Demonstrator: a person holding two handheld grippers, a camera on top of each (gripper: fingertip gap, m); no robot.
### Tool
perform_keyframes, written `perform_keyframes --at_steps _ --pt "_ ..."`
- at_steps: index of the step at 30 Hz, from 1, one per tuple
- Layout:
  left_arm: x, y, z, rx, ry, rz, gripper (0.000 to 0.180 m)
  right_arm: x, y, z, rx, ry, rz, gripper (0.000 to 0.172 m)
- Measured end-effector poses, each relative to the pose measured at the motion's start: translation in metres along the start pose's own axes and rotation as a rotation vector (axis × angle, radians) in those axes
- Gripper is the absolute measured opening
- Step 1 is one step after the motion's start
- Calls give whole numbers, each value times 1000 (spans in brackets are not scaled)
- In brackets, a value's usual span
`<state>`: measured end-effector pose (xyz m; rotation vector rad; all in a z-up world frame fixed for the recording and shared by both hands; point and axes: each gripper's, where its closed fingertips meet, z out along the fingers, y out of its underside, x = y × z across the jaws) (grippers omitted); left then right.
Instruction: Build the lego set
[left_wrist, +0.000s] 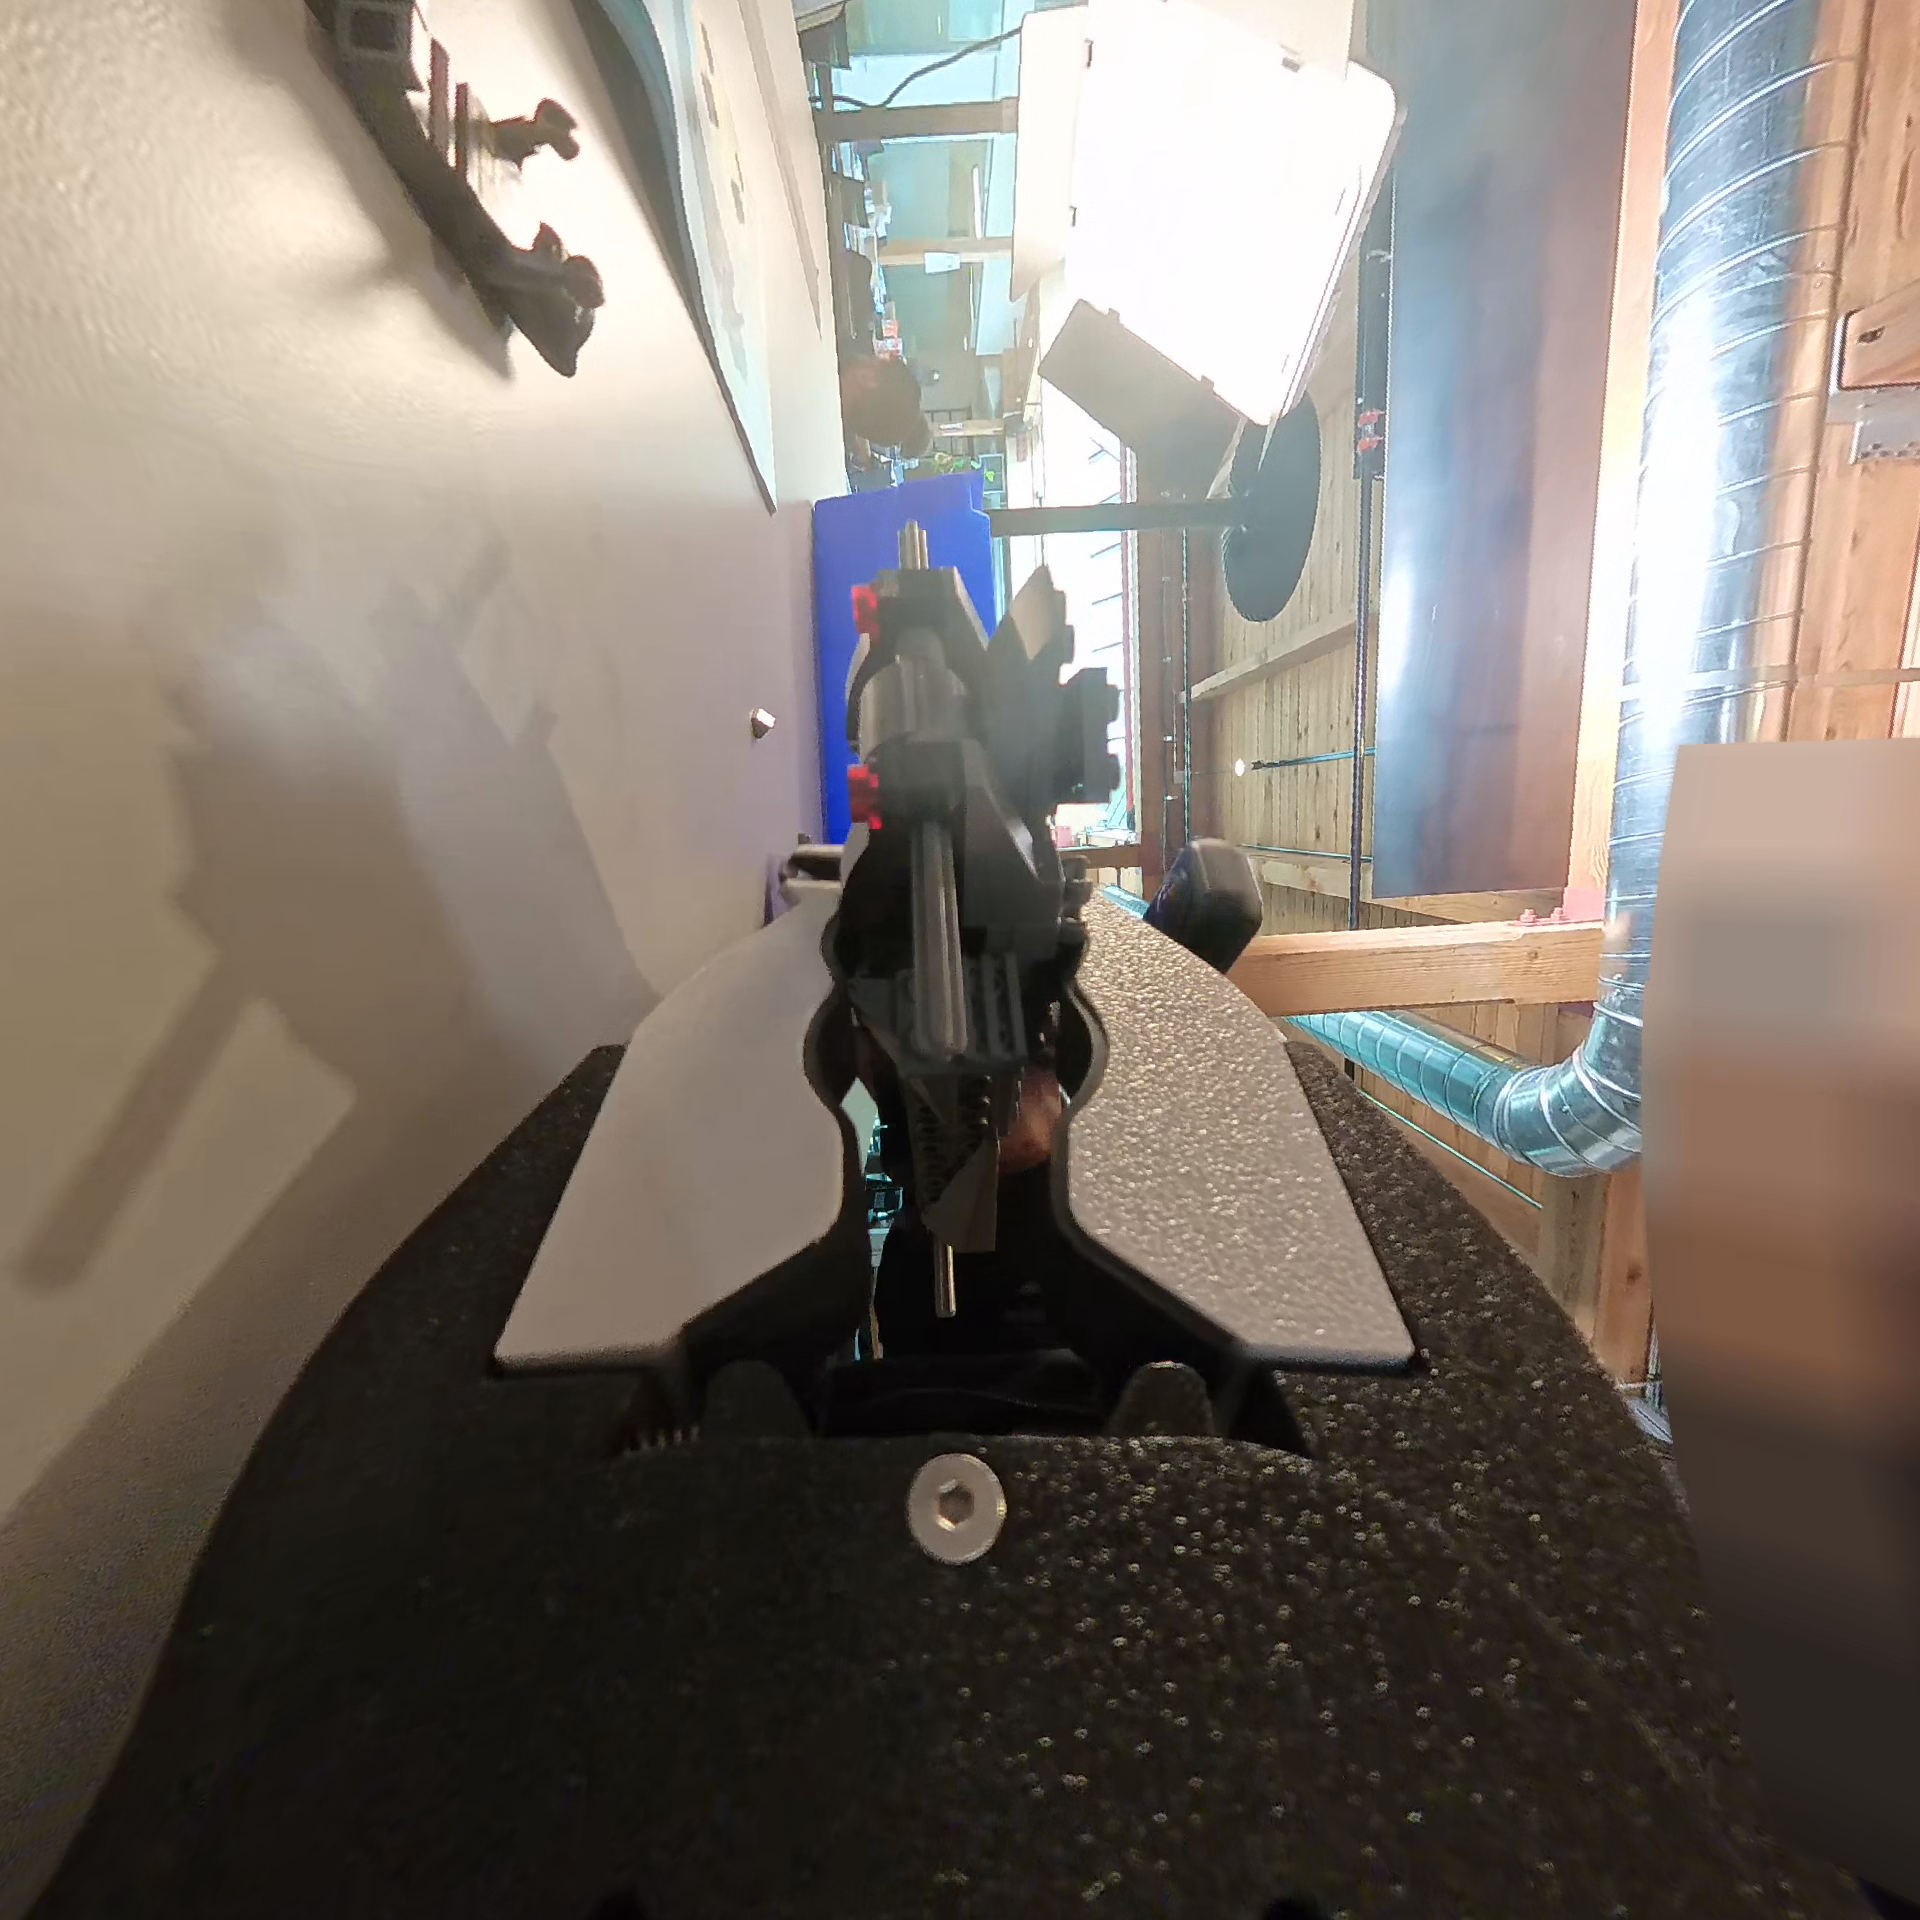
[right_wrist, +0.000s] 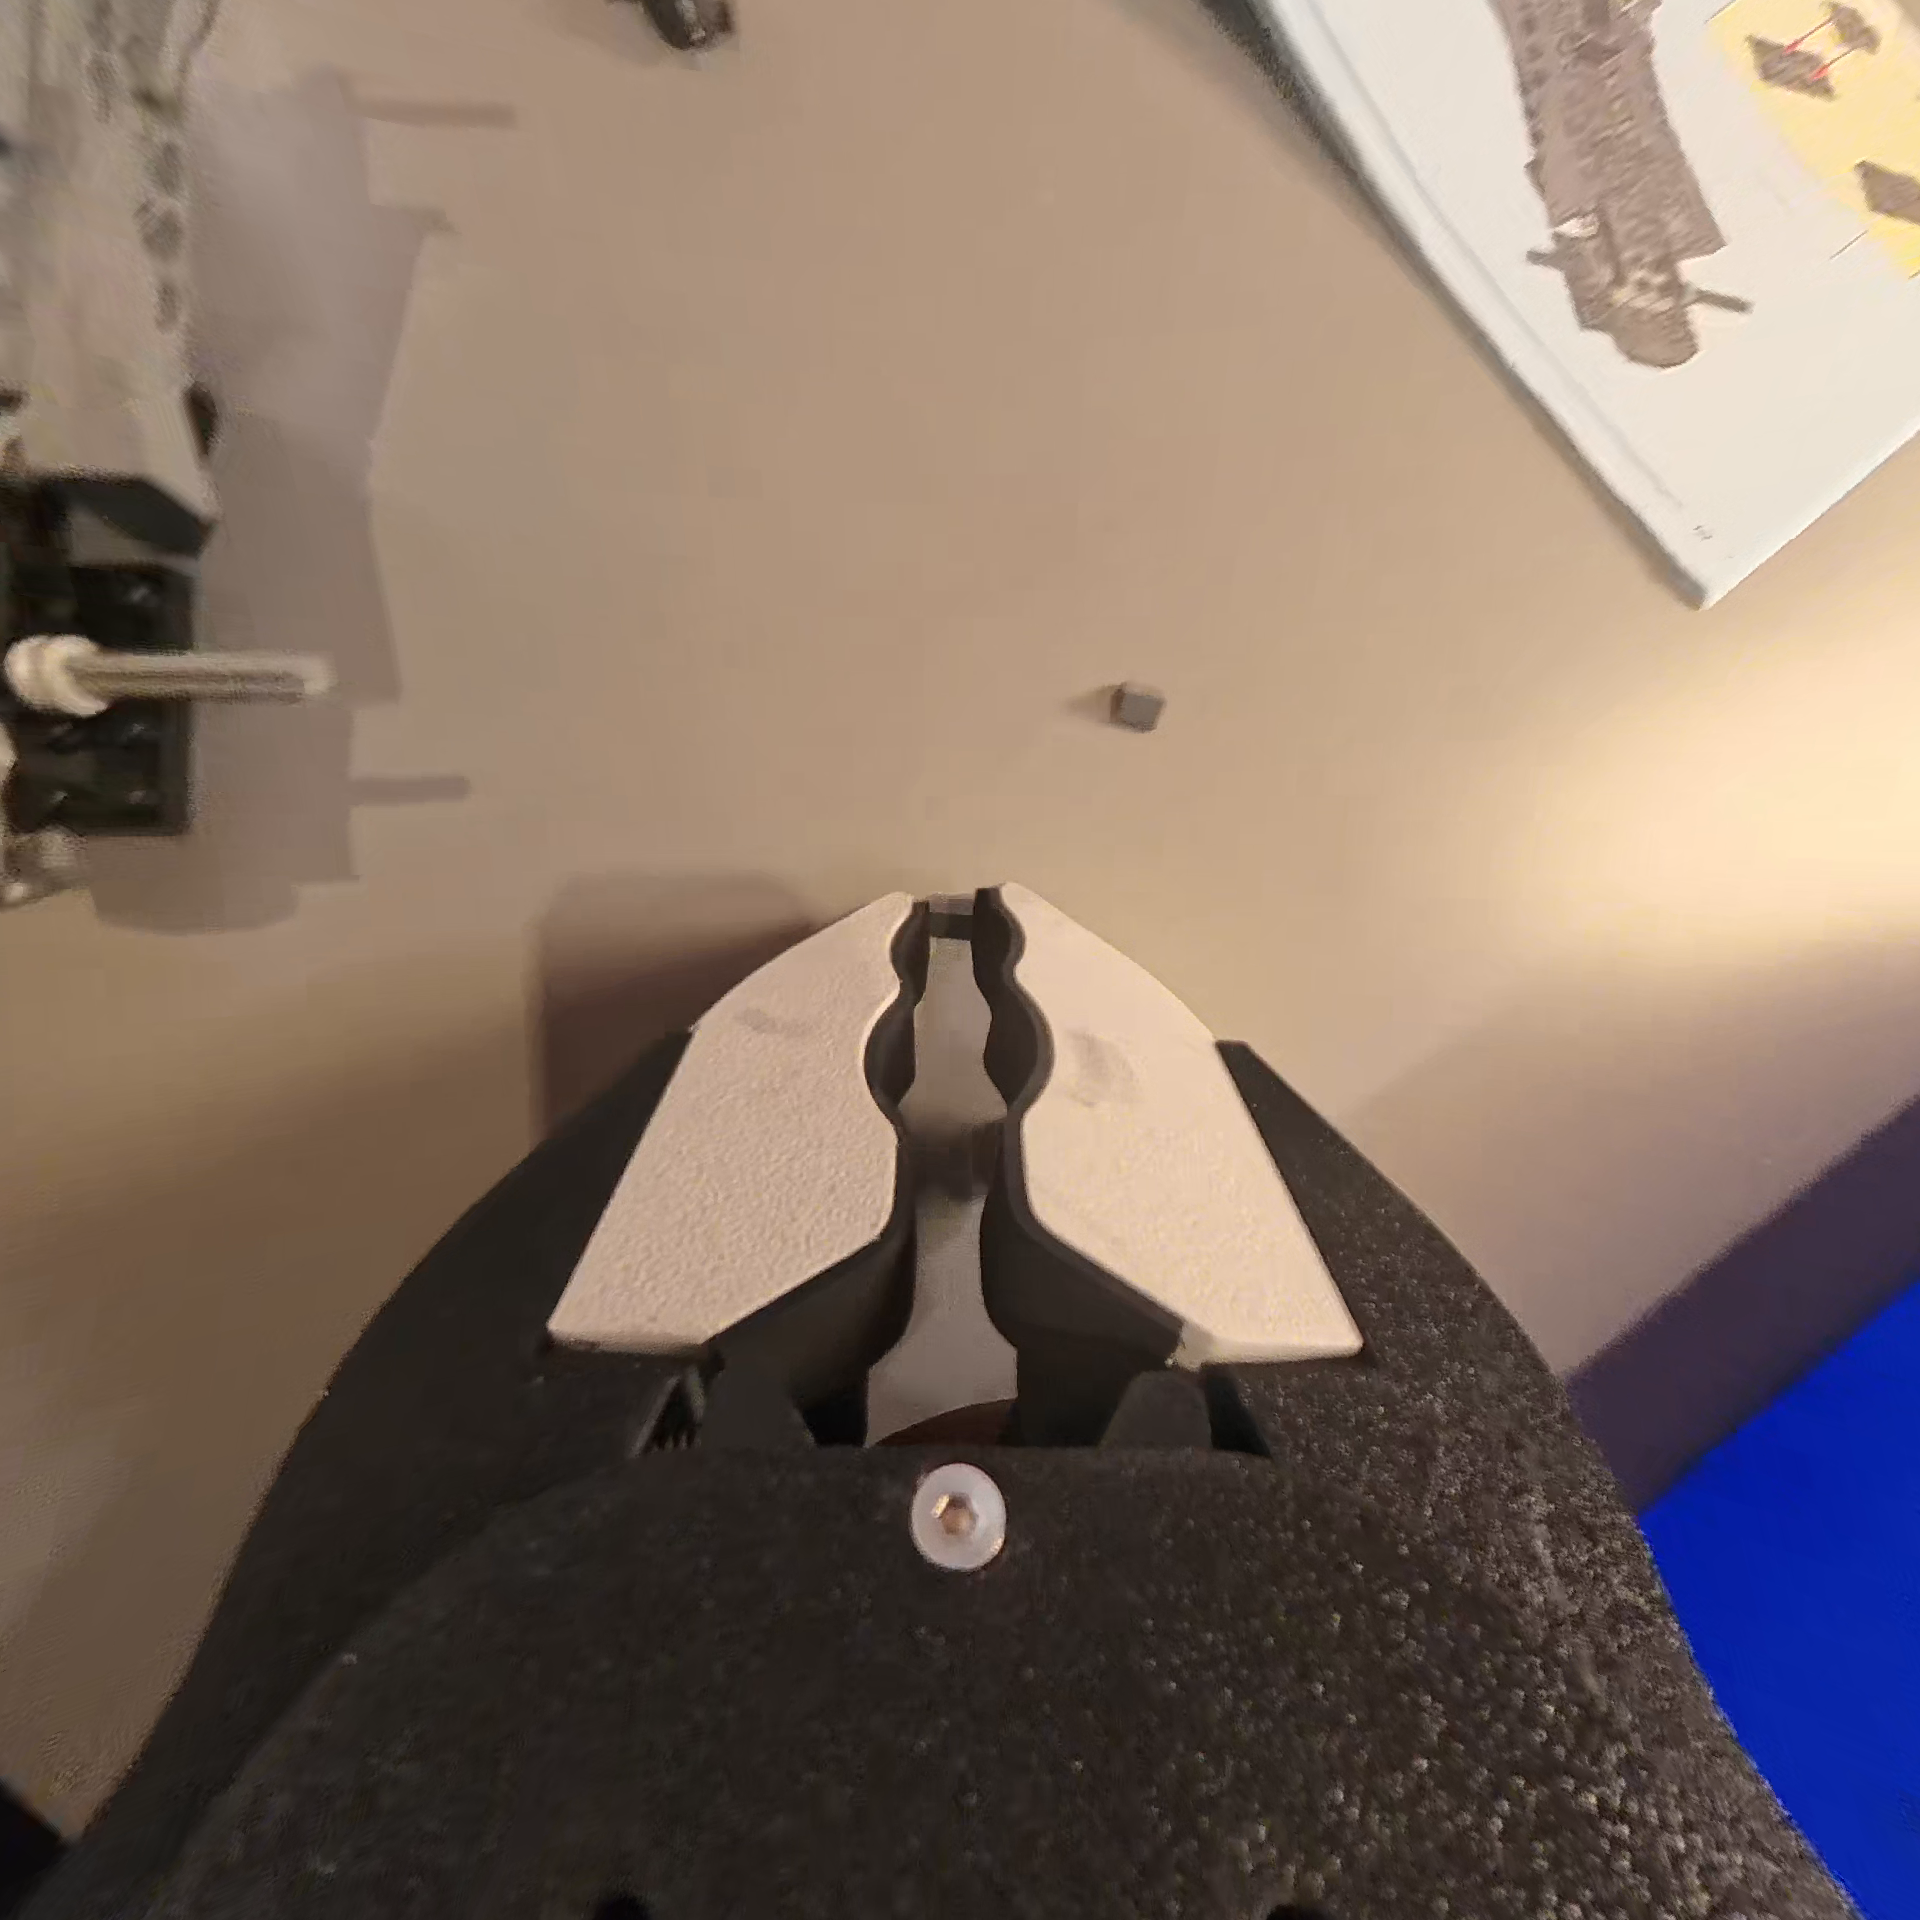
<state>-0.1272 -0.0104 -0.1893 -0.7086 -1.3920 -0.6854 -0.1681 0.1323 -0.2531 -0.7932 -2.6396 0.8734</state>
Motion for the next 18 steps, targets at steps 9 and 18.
perform_keyframes --at_steps 9,18 --pt "-6 4 2 -21 -9 0 35 37 -11 14 -8 60 22 13" --pt "-10 8 7 -94 -11 -4 35 -33 -60 -20 182 -278 91 28"
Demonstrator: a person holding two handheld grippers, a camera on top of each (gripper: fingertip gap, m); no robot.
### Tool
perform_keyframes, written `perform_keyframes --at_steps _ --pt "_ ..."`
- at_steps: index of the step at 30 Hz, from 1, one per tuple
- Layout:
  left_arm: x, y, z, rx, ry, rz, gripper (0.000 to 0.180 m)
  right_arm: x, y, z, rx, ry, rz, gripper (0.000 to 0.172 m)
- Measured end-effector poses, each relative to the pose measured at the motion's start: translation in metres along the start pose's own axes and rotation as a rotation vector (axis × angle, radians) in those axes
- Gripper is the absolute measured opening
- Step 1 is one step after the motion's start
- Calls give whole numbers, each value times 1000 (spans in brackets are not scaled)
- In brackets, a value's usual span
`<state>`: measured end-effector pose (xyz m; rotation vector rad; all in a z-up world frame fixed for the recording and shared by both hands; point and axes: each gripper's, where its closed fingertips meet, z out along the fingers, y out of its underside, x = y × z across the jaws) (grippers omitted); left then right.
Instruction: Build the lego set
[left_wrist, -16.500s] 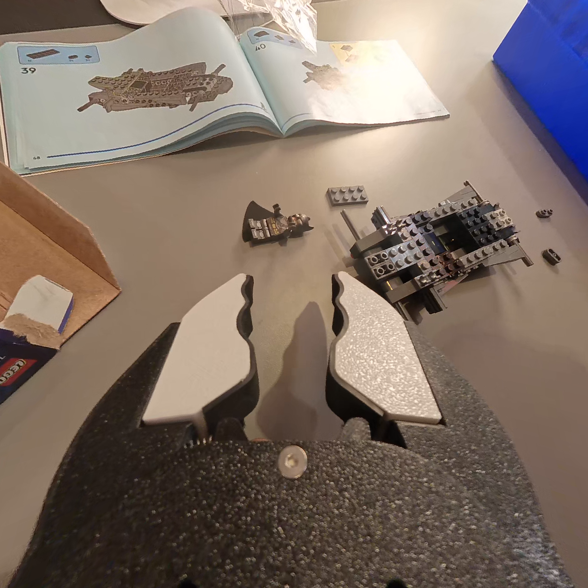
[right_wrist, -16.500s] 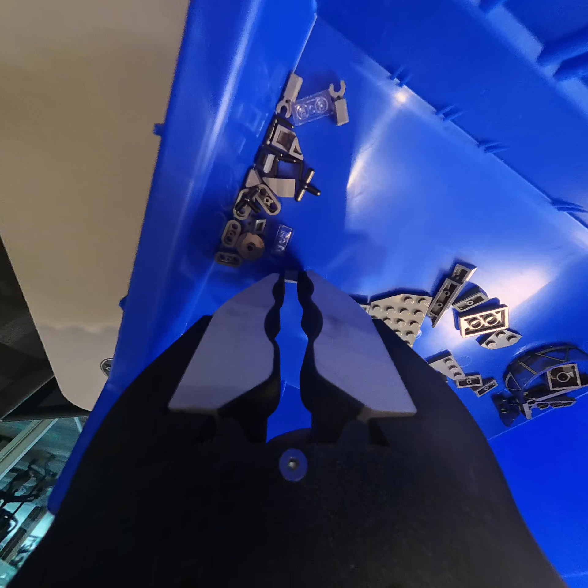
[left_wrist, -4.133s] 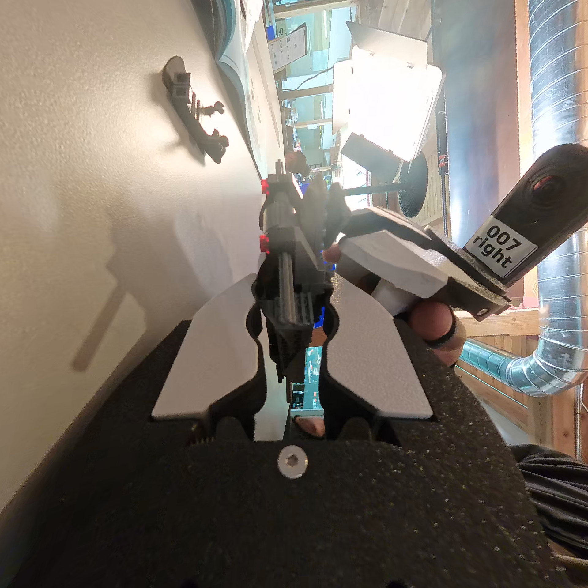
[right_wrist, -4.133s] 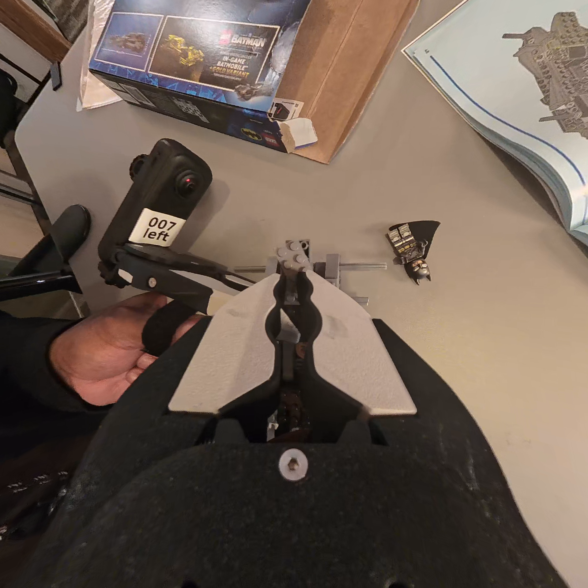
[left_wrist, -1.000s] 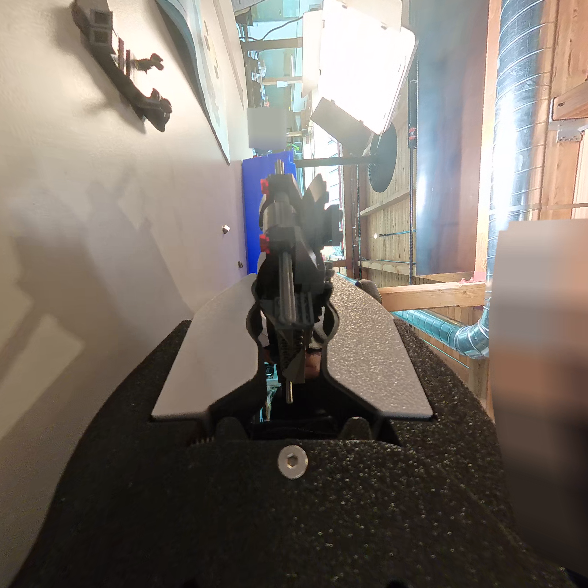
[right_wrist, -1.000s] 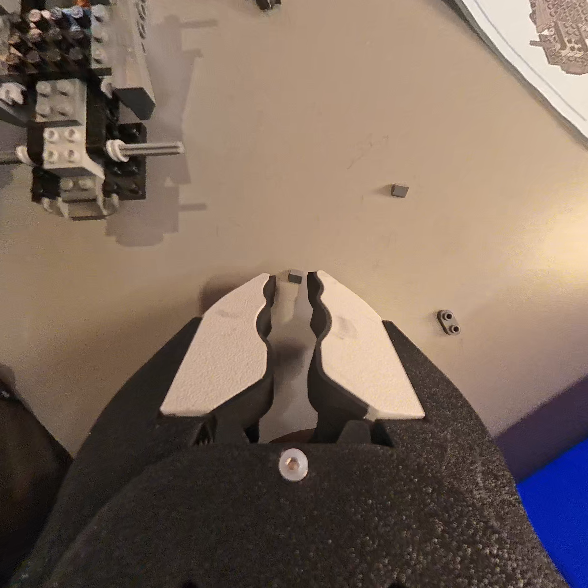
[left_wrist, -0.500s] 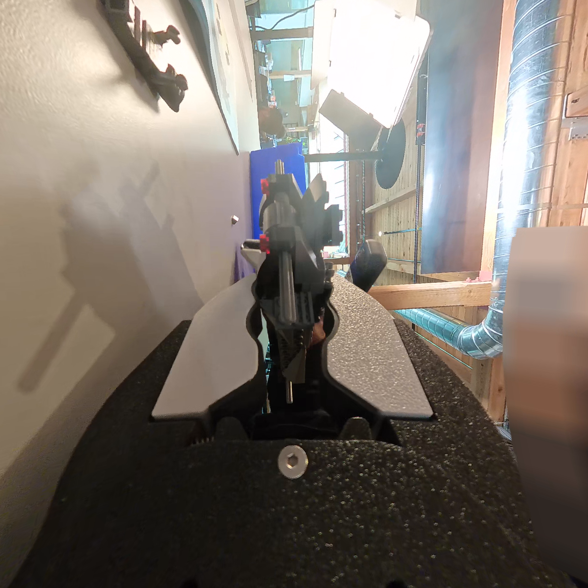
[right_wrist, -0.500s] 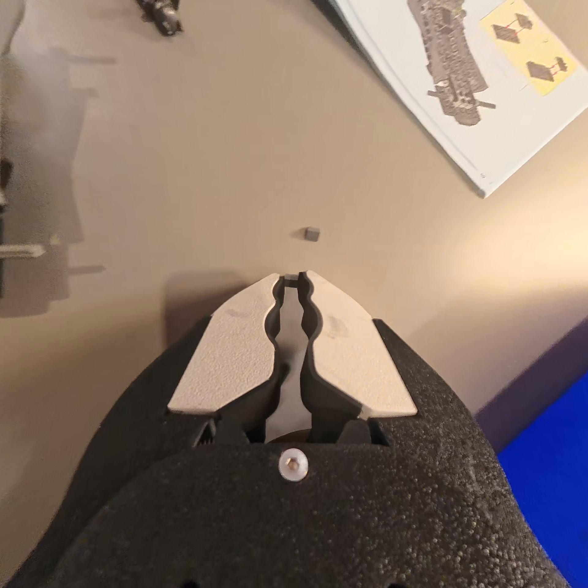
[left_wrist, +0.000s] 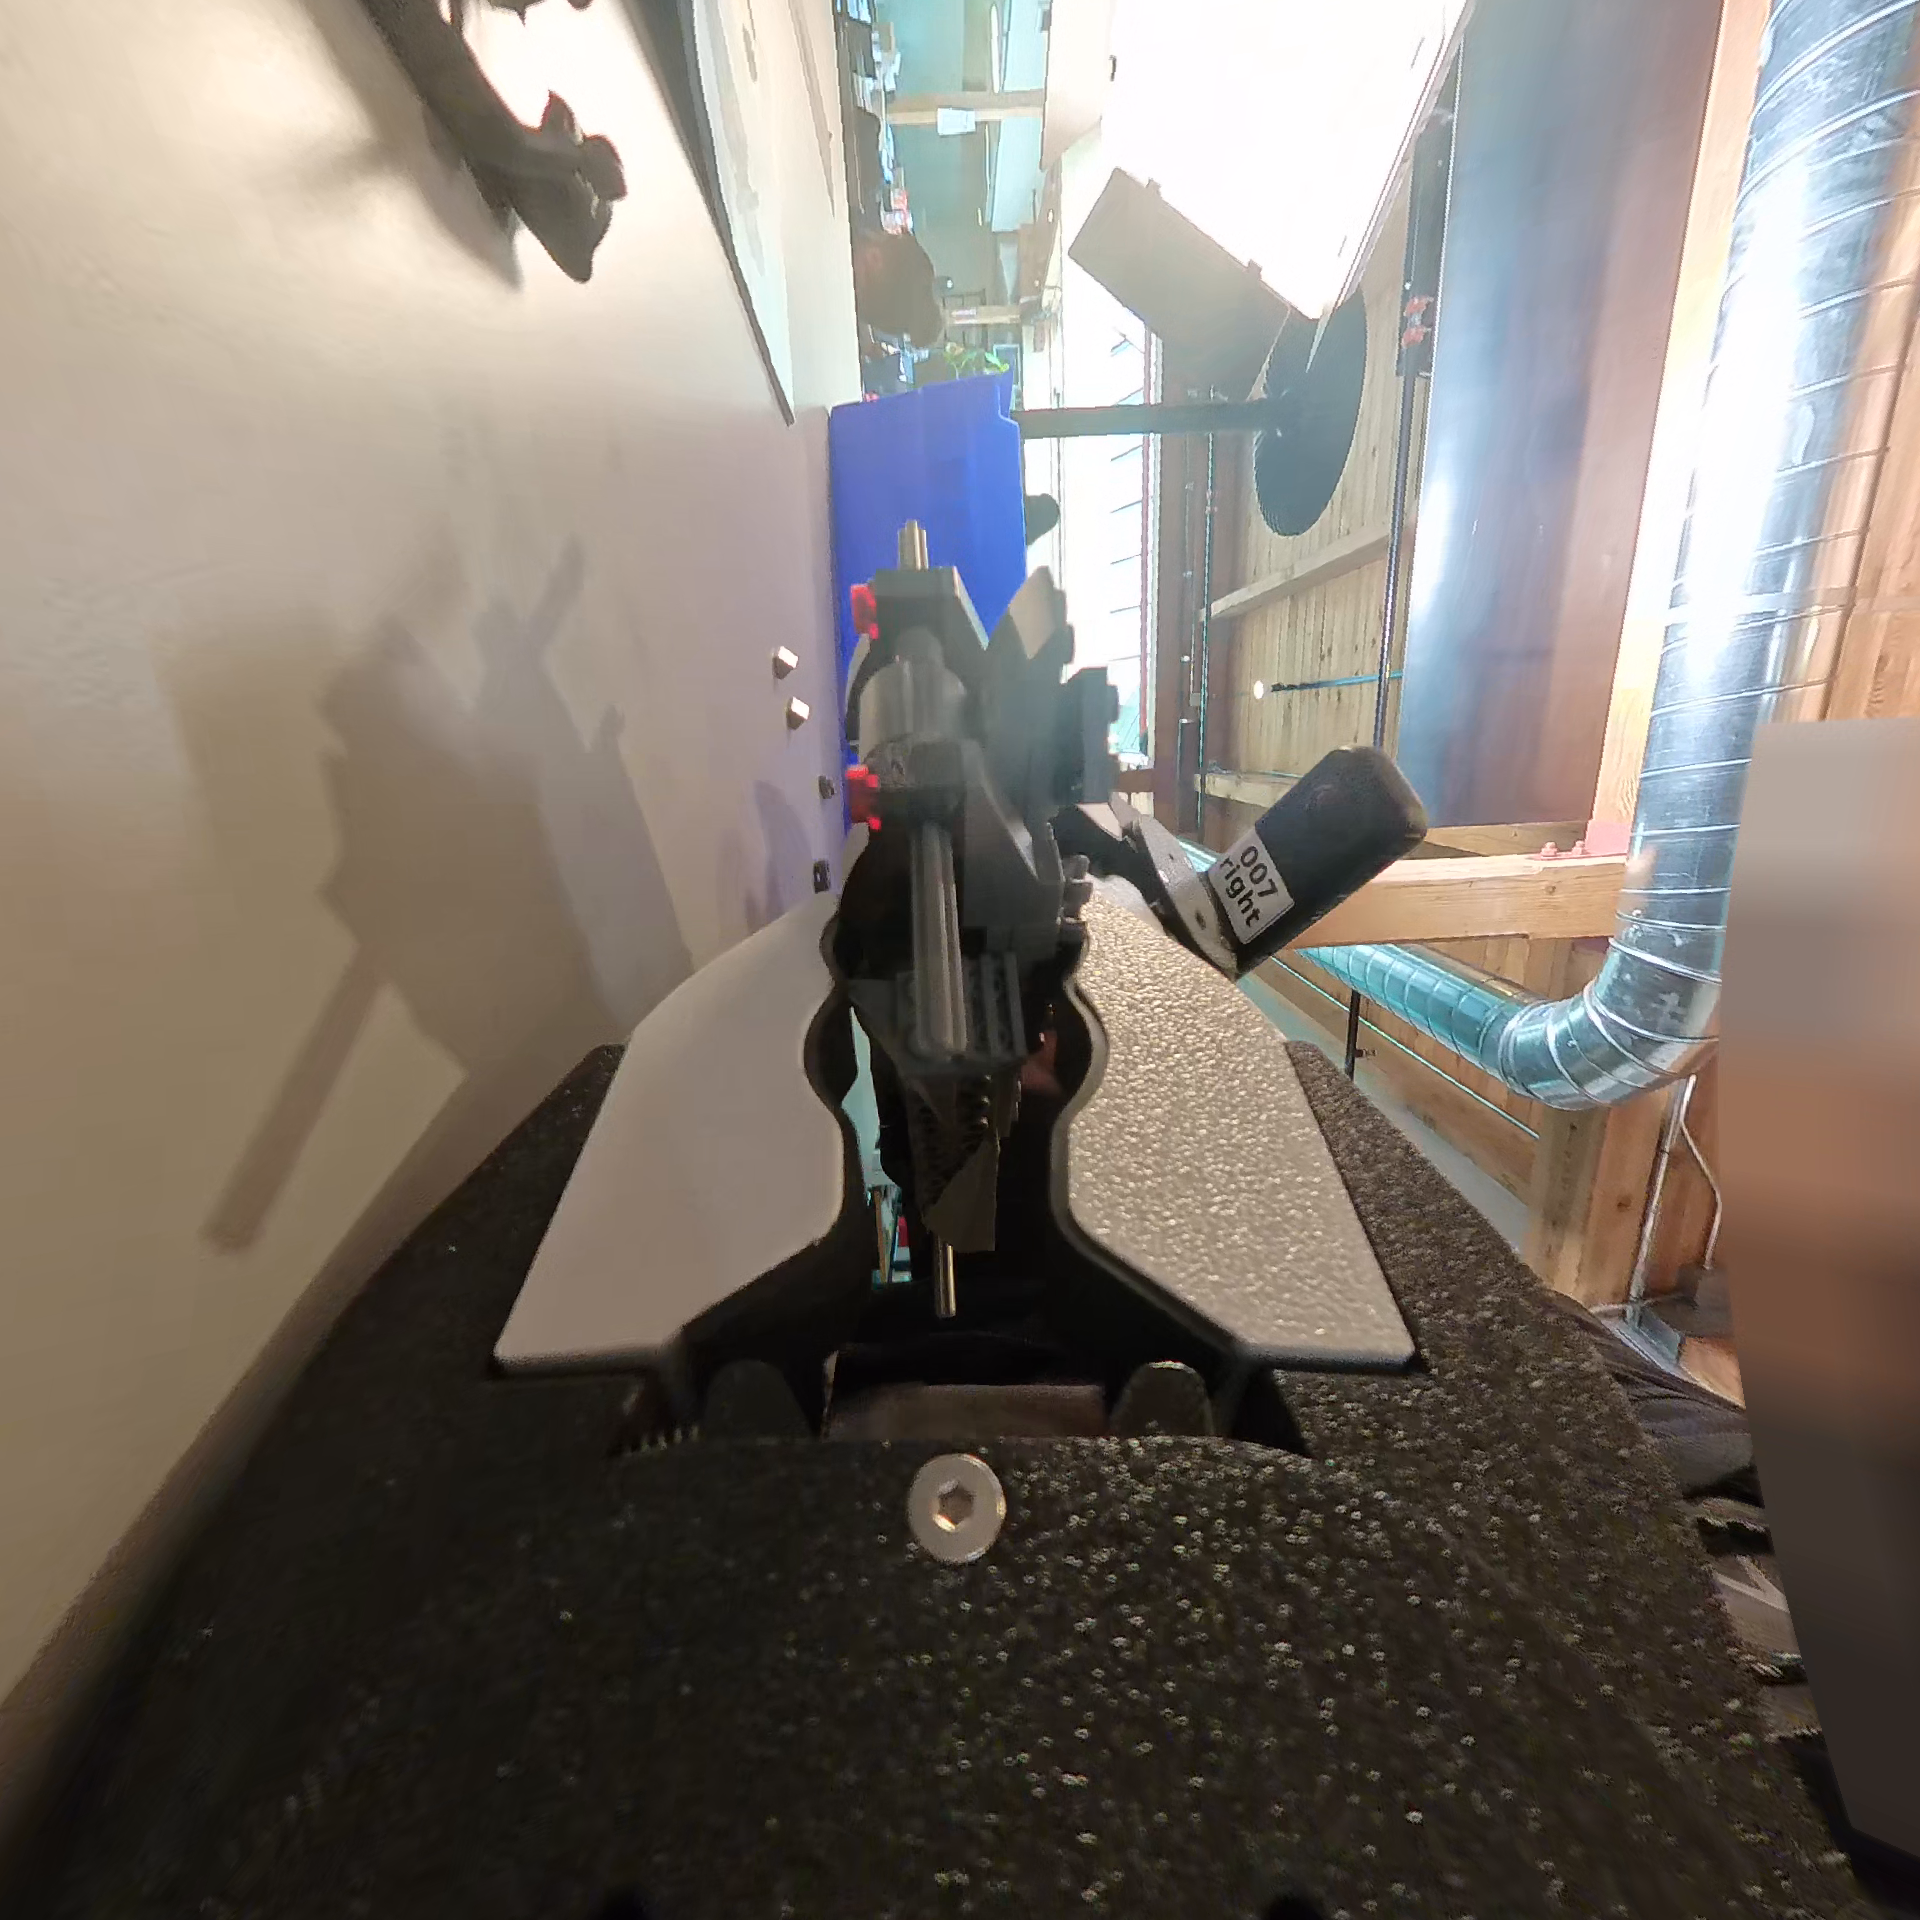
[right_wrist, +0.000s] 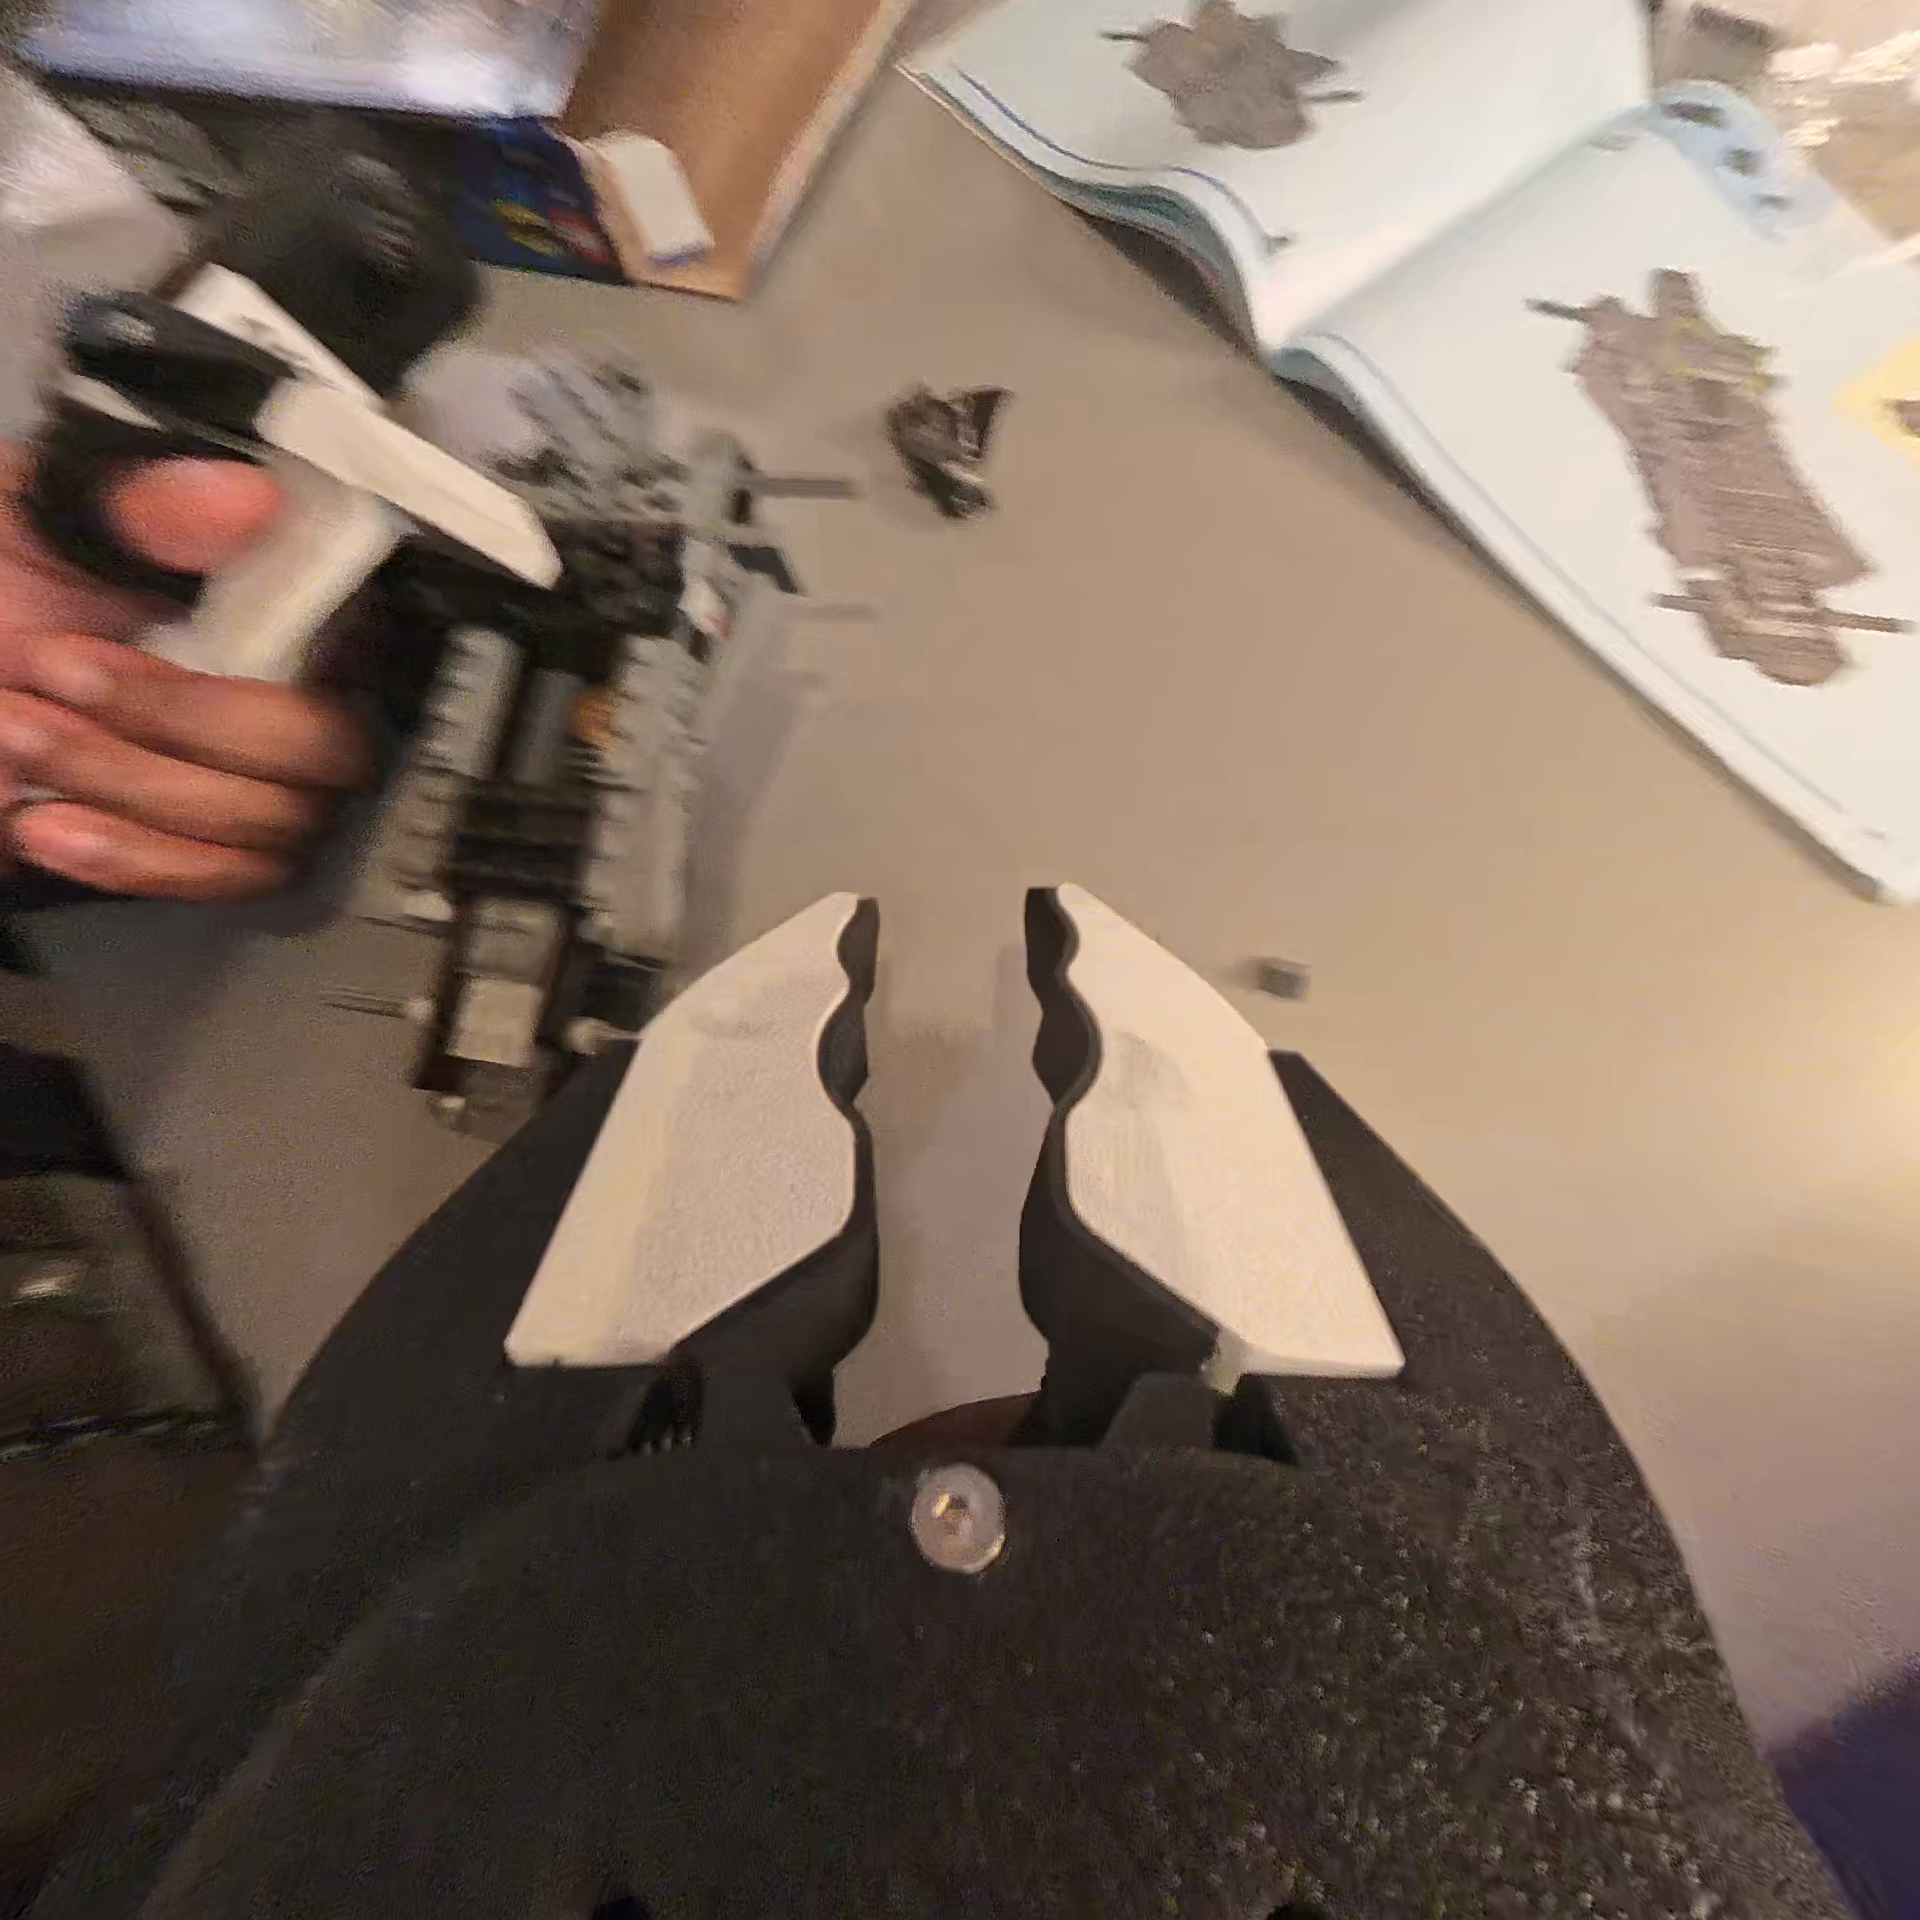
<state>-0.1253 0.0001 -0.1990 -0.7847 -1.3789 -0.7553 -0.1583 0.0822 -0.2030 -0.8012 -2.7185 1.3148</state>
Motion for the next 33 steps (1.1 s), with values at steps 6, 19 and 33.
perform_keyframes --at_steps 6,19,33 --pt "9 15 10 -123 50 1 35 -47 -17 12 3 -409 233 45" --pt "12 42 14 -285 55 35 35 -71 -9 21 -72 -711 446 38" --pt "3 31 23 -170 -40 116 36 -66 3 22 -3 -600 625 32"
